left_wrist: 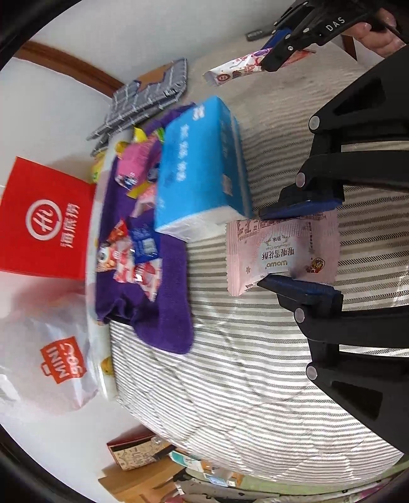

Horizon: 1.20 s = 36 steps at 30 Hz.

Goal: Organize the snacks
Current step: 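Carry the square packet in the left tool and stick packet in the right tool onto the towel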

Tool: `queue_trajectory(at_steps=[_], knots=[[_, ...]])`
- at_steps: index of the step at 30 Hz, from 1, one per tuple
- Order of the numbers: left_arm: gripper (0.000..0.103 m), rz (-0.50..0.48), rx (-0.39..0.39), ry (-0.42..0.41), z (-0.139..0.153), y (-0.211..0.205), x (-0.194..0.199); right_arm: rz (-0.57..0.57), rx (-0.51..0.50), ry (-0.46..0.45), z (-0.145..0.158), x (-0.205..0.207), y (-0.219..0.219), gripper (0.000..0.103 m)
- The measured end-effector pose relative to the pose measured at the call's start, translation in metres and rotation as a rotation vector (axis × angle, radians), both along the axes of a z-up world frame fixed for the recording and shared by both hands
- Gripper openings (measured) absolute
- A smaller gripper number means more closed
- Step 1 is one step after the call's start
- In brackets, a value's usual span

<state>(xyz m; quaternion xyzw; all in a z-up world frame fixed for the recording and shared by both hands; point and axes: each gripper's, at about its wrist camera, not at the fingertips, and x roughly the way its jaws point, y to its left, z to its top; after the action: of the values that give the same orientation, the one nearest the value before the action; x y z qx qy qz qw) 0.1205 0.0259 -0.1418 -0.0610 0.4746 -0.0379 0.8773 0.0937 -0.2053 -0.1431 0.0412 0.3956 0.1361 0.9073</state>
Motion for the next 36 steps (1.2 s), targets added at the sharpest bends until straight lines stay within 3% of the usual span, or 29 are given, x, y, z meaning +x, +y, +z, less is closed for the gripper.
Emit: queue_trajectory(at_steps=[13,25,36], knots=[[0.036,-0.012,-0.057,-0.063,0.039,0.000,0.048,0.014,0.027,-0.063,0.039,0.060,0.005,0.023],[0.036,-0.014,-0.069,-0.080,0.046,0.010,0.109,0.032,0.101,0.027,0.015,0.154,0.019,0.023],[0.036,-0.012,-0.104,-0.088,0.045,0.017,0.155,0.062,0.099,0.081,-0.008,0.192,0.040,0.023]])
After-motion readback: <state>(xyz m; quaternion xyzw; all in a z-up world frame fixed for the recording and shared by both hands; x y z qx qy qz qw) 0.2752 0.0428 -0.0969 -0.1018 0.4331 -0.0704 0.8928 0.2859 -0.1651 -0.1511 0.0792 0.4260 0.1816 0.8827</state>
